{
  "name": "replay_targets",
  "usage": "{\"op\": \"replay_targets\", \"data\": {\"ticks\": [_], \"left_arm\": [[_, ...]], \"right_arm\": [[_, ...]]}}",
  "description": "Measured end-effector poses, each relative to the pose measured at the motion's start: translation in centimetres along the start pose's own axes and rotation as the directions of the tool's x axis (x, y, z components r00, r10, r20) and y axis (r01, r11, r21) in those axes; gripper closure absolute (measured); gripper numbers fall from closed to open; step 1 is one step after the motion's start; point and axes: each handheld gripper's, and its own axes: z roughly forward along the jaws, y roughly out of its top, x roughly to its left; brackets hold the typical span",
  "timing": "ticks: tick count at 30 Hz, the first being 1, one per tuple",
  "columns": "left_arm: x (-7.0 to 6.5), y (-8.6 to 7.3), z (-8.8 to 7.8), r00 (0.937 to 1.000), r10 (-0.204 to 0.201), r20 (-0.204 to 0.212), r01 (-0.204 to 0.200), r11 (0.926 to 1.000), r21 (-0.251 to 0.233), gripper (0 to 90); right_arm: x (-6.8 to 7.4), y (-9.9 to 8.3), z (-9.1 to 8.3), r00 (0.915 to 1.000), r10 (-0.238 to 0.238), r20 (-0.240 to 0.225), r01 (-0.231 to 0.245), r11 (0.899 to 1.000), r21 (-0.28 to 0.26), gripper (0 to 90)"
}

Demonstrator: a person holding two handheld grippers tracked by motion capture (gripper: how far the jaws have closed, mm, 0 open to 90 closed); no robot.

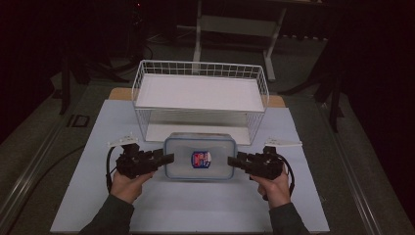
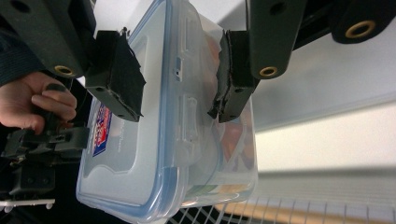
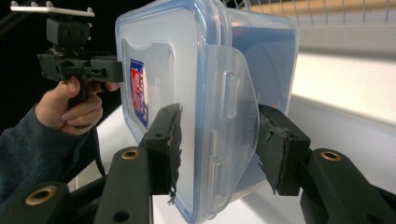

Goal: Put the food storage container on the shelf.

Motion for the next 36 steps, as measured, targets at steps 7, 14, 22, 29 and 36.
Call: {"op": "replay_targets", "data": {"ticks": [7,14,22,29,36], "left_arm": [[-1.0,3.1,-0.6,0.9985,0.055,-0.003,-0.055,0.9981,-0.027,51.7],[-1.6,6.1,-1.2,0.9960,0.089,-0.009,-0.090,0.9948,-0.049,51.7],[-1.5,8.5,-1.4,0.9951,0.098,-0.005,-0.098,0.9923,-0.076,51.6],[-1.7,10.3,-1.6,0.9934,0.115,-0.009,-0.115,0.9884,-0.099,51.6],[-1.7,11.8,-1.6,0.9927,0.120,-0.011,-0.121,0.9860,-0.114,51.6]], "right_arm": [[1.0,2.9,-0.8,0.9985,-0.052,0.016,0.053,0.998,-0.034,51.7],[1.6,5.7,-1.3,0.9961,-0.086,0.019,0.087,0.994,-0.059,51.5],[2.0,8.4,-1.4,0.9941,-0.105,0.026,0.107,0.990,-0.088,51.6],[2.3,10.5,-1.6,0.9906,-0.133,0.034,0.135,0.986,-0.100,51.5],[2.4,12.3,-1.7,0.9892,-0.140,0.043,0.144,0.983,-0.115,51.3]]}}
